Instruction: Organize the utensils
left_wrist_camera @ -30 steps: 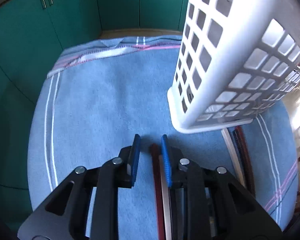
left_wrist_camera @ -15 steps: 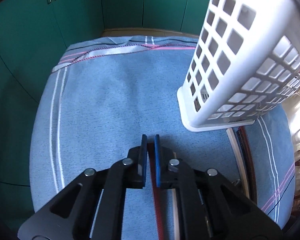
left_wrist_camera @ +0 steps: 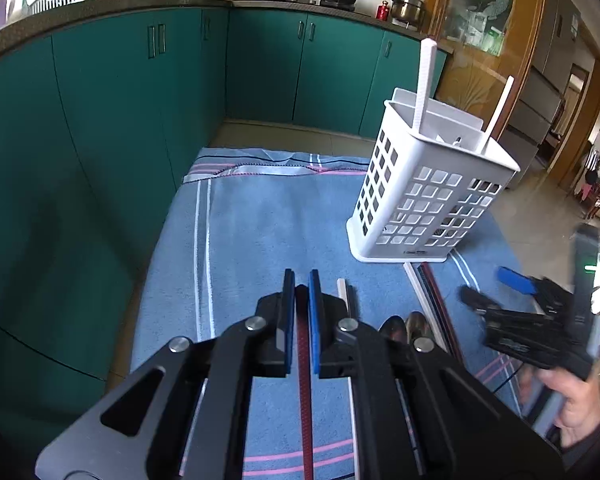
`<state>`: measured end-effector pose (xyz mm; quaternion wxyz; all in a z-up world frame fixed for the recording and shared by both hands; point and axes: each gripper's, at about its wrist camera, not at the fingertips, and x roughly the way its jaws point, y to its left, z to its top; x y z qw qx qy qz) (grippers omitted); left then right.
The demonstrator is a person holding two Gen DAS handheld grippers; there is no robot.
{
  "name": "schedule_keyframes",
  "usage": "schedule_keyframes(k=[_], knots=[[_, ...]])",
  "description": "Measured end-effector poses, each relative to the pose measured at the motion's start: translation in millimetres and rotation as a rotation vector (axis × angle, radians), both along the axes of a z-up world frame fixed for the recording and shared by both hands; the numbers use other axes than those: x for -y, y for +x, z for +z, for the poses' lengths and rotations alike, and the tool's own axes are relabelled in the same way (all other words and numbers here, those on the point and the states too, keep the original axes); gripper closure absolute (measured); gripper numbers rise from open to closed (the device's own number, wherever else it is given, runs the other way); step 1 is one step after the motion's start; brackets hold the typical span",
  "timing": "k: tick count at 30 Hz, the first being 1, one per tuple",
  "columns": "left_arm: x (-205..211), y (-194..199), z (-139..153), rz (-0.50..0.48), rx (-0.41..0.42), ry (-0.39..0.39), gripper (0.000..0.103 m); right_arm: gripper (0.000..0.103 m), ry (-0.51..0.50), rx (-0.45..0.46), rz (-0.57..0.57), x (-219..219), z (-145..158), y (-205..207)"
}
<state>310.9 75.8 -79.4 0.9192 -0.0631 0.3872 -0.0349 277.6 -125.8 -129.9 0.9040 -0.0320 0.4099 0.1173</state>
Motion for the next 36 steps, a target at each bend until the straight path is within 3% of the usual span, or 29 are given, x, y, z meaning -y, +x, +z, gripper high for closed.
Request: schedule_keyframes(k=[4, 9, 29, 31, 36], knots=[[-3, 0, -2, 0.0, -0.012, -0.012, 0.097, 0.022, -0.09, -0.01, -0.016, -14, -13, 10], [-6, 2, -4, -0.01, -0.026, -0.024, 0.097, 0.022, -0.127, -0.02, -0.034, -19, -21, 11], [-11, 3, -6, 0.0, -0.036, -0.04, 0.097, 0.022, -0.114, -0.024, -0.053, -2, -20, 13], [-11, 3, -5, 0.0, -0.034, -0.04, 0.097, 0.022, -0.154, -0.044, -0.039, -9, -27, 14], [-9, 3, -5, -0.005, -0.033, -0.039, 0.097, 0.028, -0.13, 0.048, -0.07, -10, -10, 8]])
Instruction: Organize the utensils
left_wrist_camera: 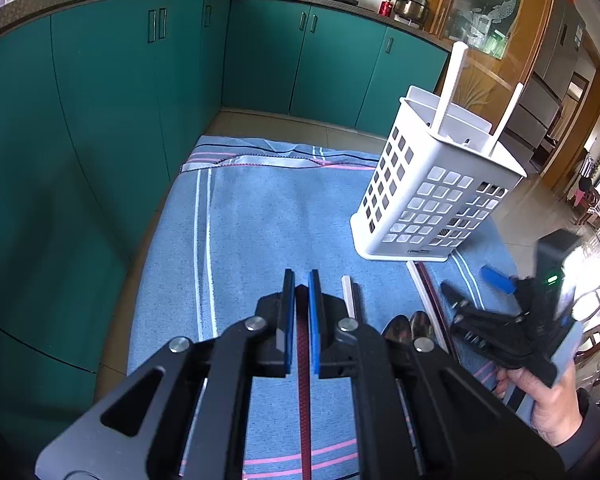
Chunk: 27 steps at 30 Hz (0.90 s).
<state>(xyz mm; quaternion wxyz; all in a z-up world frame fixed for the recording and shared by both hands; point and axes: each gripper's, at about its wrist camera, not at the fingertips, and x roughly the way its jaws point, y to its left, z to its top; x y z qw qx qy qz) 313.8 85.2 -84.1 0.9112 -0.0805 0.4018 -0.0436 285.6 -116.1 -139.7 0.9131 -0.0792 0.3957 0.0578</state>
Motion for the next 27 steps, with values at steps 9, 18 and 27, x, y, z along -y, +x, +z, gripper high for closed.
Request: schedule_keyframes(k=[9, 18, 27], knots=[[0, 0, 0, 0.002, -0.002, 0.001, 0.097, 0.028, -0.009, -0.056, 0.057, -9, -14, 1], [0, 0, 0, 0.004, -0.002, 0.002, 0.097, 0.024, -0.097, -0.056, 0.015, -11, -11, -4], [1, 2, 0, 0.003, -0.003, -0.002, 0.097, 0.024, -0.033, -0.043, 0.041, -11, -1, -12]])
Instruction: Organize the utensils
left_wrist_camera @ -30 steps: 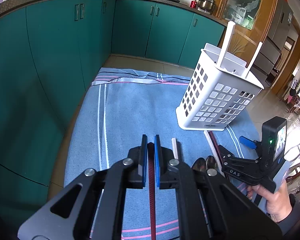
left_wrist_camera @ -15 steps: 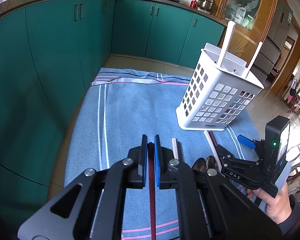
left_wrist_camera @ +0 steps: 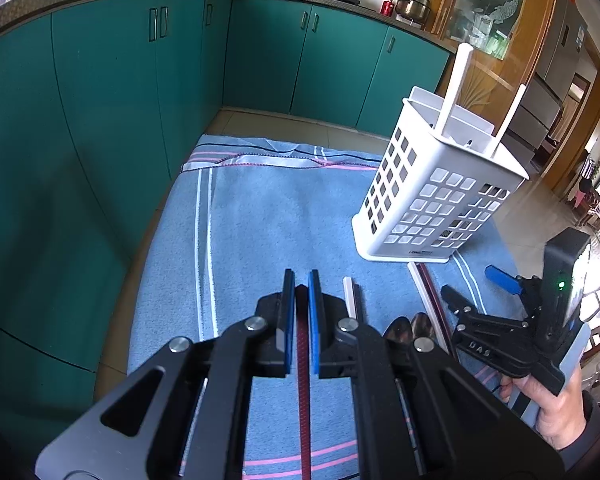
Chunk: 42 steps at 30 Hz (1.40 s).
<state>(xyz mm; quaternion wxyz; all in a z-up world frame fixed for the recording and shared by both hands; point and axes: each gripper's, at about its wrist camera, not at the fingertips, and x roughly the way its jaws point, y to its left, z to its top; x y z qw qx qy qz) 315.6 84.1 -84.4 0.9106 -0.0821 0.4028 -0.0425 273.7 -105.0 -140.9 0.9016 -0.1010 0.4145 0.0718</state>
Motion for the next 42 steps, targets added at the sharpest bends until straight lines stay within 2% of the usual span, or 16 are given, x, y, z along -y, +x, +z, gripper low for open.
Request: schedule_keyframes(k=[2, 8, 11, 22, 23, 24, 25, 31, 35, 37, 38, 42], knots=[[1, 0, -1, -0.003, -0.002, 0.002, 0.097, 0.024, -0.006, -0.024, -0.005, -2, -7, 3], [-3, 0, 0, 0.001, -0.004, 0.0, 0.097, 0.024, -0.008, -0.013, -0.022, 3, -12, 13], [-3, 0, -1, 0.001, -0.005, 0.001, 0.097, 0.024, -0.004, -0.048, -0.018, 3, -16, 20], [-4, 2, -2, 0.003, -0.009, -0.002, 0.097, 0.023, -0.057, -0.009, -0.051, 18, -15, 30], [-4, 2, -2, 0.002, -0.008, -0.002, 0.097, 0.028, -0.042, -0.015, -0.051, 21, -13, 32], [-3, 1, -2, 0.0, -0.008, -0.001, 0.097, 0.041, -0.025, -0.021, -0.047, 23, -12, 34], [-2, 1, -2, -0.003, -0.008, 0.0, 0.097, 0.046, -0.015, -0.027, -0.045, 20, -13, 38], [-1, 2, -3, -0.006, -0.014, 0.005, 0.097, 0.056, 0.037, -0.05, -0.046, 21, -15, 50], [-1, 3, -3, -0.004, -0.013, 0.004, 0.097, 0.08, 0.103, -0.082, -0.028, 23, -14, 59], [-1, 3, -2, -0.003, -0.012, 0.003, 0.097, 0.087, 0.106, -0.087, -0.019, 22, -13, 61], [-2, 3, -2, -0.003, -0.012, 0.002, 0.097, 0.095, 0.114, -0.09, -0.017, 21, -12, 62], [-3, 2, 0, -0.005, -0.006, 0.001, 0.097, 0.096, 0.183, -0.098, -0.014, 26, -5, 58]])
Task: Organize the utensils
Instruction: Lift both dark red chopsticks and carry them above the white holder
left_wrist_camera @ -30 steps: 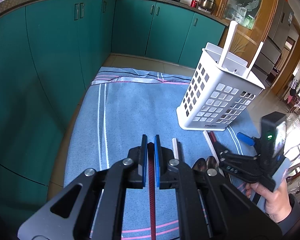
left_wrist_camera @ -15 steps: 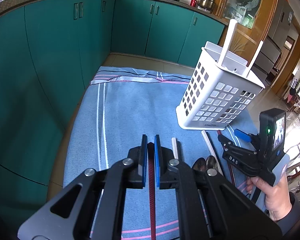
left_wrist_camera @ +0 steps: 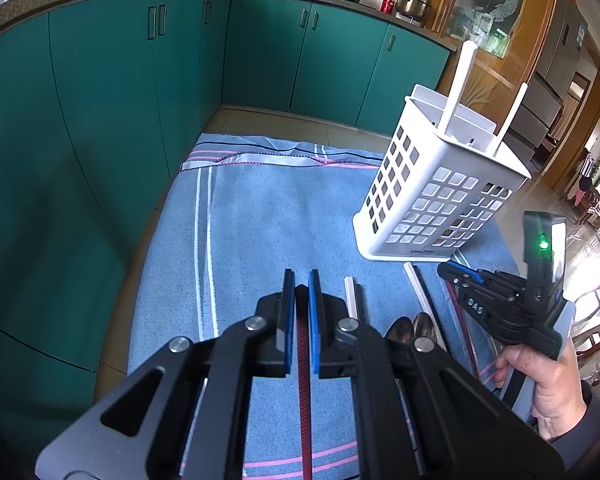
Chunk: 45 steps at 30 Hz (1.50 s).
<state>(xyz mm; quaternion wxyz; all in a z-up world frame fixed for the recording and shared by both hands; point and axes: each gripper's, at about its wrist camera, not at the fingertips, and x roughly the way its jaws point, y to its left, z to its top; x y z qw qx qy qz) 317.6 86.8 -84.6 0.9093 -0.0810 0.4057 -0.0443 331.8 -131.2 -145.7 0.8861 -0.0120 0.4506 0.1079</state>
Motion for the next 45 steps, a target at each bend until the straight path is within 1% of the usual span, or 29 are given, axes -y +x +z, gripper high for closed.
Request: schedule_keyframes(k=[3, 7, 10, 12, 14, 16, 17, 21, 23, 25, 28, 30, 36, 45], knots=[[-1, -2, 4, -0.003, 0.01, -0.004, 0.097, 0.097, 0.053, 0.031, 0.013, 5, 21, -14], [0, -9, 15, -0.012, 0.034, -0.008, 0.097, 0.097, 0.126, 0.114, 0.044, 13, 65, -50], [7, -21, 34, -0.037, 0.071, -0.001, 0.097, 0.097, 0.169, 0.186, 0.071, 21, 103, -82], [15, -36, 55, -0.06, 0.123, 0.014, 0.097, 0.097, 0.188, 0.254, 0.088, 25, 134, -108], [23, -51, 74, -0.074, 0.169, 0.026, 0.097, 0.097, 0.202, 0.308, 0.101, 27, 156, -129], [30, -64, 88, -0.083, 0.202, 0.052, 0.097, 0.097, 0.213, 0.355, 0.11, 32, 176, -146], [32, -69, 94, -0.088, 0.214, 0.053, 0.097, 0.097, 0.225, 0.388, 0.107, 37, 188, -156], [42, -92, 120, -0.091, 0.279, 0.077, 0.097, 0.097, 0.217, 0.466, 0.095, 41, 211, -179], [45, -103, 133, -0.085, 0.316, 0.089, 0.097, 0.097, 0.228, 0.483, 0.09, 48, 217, -189], [45, -111, 144, -0.083, 0.344, 0.076, 0.097, 0.097, 0.23, 0.49, 0.095, 52, 223, -198], [46, -118, 153, -0.074, 0.373, 0.081, 0.097, 0.097, 0.231, 0.516, 0.087, 57, 227, -208], [47, -121, 155, -0.077, 0.377, 0.081, 0.097, 0.097, 0.232, 0.523, 0.083, 59, 227, -211], [53, -124, 155, -0.101, 0.372, 0.092, 0.097, 0.097, 0.208, 0.505, 0.093, 60, 225, -215], [52, -124, 154, -0.121, 0.366, 0.085, 0.097, 0.097, 0.211, 0.462, 0.121, 46, 219, -216]])
